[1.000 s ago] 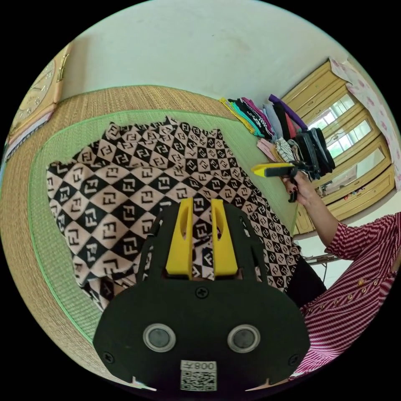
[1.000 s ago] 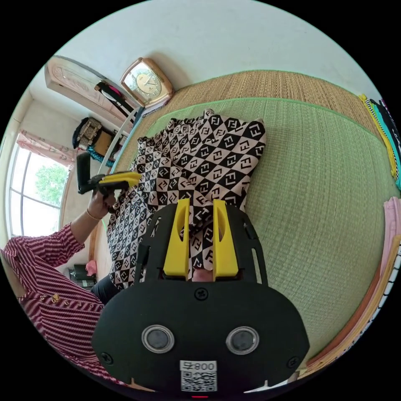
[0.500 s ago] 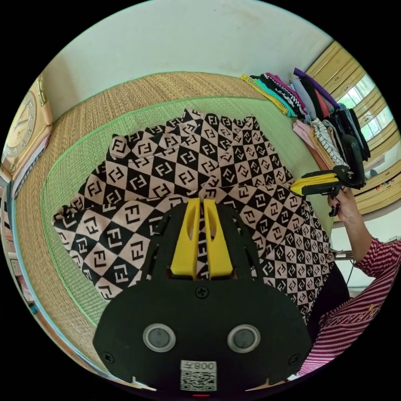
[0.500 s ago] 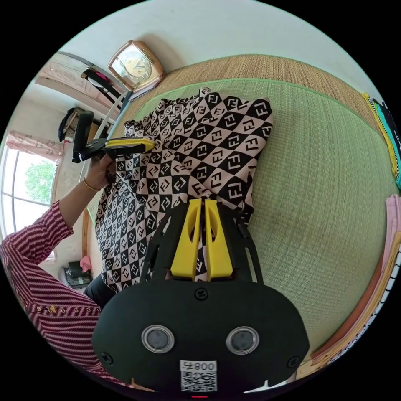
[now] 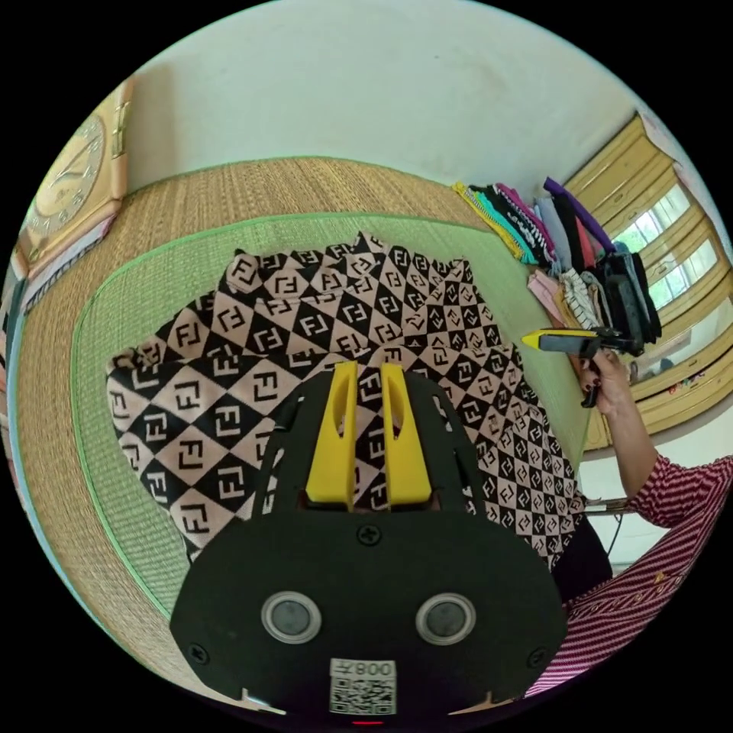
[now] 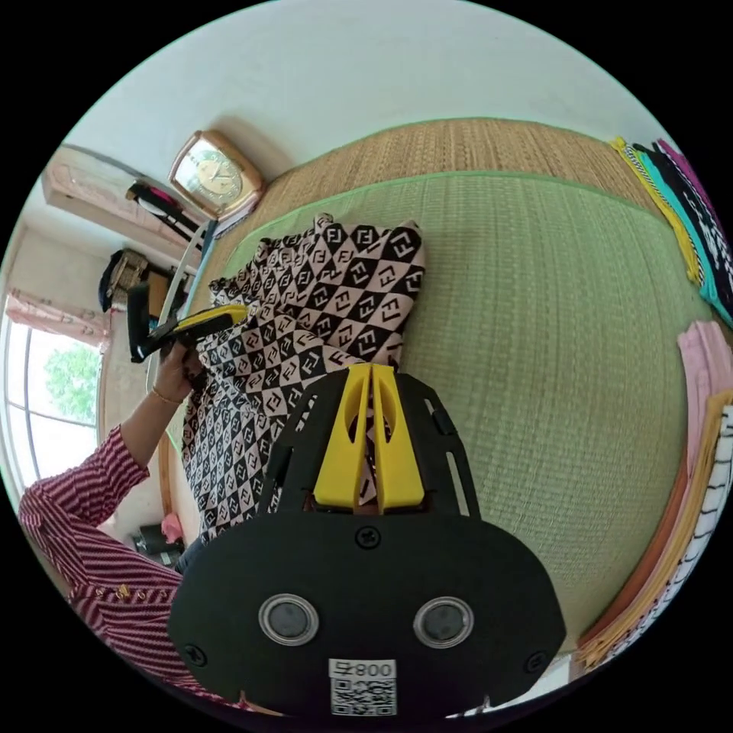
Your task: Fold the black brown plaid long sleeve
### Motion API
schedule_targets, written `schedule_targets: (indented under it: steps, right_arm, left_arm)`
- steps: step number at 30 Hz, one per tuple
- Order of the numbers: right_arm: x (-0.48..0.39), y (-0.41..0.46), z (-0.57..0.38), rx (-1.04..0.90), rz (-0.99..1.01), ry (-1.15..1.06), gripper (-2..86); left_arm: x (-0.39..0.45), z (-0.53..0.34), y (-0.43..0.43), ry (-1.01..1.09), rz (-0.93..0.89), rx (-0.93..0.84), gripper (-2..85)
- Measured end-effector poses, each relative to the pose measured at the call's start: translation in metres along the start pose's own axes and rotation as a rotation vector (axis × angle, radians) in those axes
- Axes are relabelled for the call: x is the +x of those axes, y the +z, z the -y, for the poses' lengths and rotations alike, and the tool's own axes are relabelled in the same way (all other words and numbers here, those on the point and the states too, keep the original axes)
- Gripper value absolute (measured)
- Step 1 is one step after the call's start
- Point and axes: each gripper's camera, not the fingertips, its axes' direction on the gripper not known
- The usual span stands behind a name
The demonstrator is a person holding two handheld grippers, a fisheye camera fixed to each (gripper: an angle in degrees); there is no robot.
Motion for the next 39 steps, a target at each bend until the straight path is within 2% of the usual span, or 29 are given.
schedule_targets:
  steps: [5, 7, 9, 11, 12, 16, 19, 20, 25, 32, 34, 36, 39]
  right_arm:
    - [-0.025, -0.025, -0.029, 0.154, 0.16, -0.08, 0.1]
    - [-0.046, -0.009, -0.03, 0.106, 0.175, -0.138, 0.1]
    - [-0.061, 0.018, -0.027, 0.023, 0.095, -0.167, 0.1]
    - [-0.062, 0.057, -0.025, -0.093, -0.025, -0.144, 0.1]
    - [-0.061, 0.061, -0.026, -0.104, -0.02, -0.138, 0.1]
    - [-0.059, 0.055, -0.033, -0.072, 0.009, -0.125, 0.0]
    - [-0.063, 0.056, -0.035, -0.07, -0.006, -0.125, 0.0]
    - [-0.066, 0.056, -0.036, -0.07, -0.018, -0.126, 0.0]
    - [-0.072, 0.053, -0.043, -0.059, -0.038, -0.131, 0.0]
    - [-0.079, 0.029, -0.056, -0.007, -0.01, -0.128, 0.0]
    - [-0.083, 0.025, -0.063, 0.012, -0.024, -0.132, 0.0]
    - [-0.083, 0.031, -0.064, -0.019, -0.036, -0.127, 0.0]
    - [-0.076, 0.04, -0.065, -0.041, -0.016, -0.101, 0.0]
  left_arm:
    - [-0.028, -0.032, -0.038, -0.087, 0.172, 0.063, 4.7]
    - [-0.048, -0.038, -0.04, -0.163, 0.222, 0.046, 3.7]
    - [-0.076, -0.043, -0.032, -0.25, 0.265, -0.018, 2.1]
    - [-0.088, -0.045, -0.033, -0.281, 0.207, -0.007, 1.3]
    - [-0.09, -0.045, -0.038, -0.295, 0.195, 0.007, 1.0]
    - [-0.09, -0.038, -0.057, -0.253, 0.232, 0.093, 0.4]
    - [-0.116, -0.03, -0.052, -0.305, 0.259, 0.061, 0.3]
    - [-0.131, -0.029, -0.046, -0.337, 0.249, 0.027, 0.2]
    - [-0.162, -0.039, -0.05, -0.408, 0.144, 0.08, 0.1]
    - [-0.146, -0.11, -0.088, -0.266, 0.051, 0.14, 0.1]
    - [-0.149, -0.13, -0.085, -0.265, 0.088, 0.105, 0.1]
    - [-0.164, -0.146, -0.065, -0.261, 0.126, -0.007, 0.2]
    - [-0.189, -0.156, -0.067, -0.349, 0.062, 0.062, 0.3]
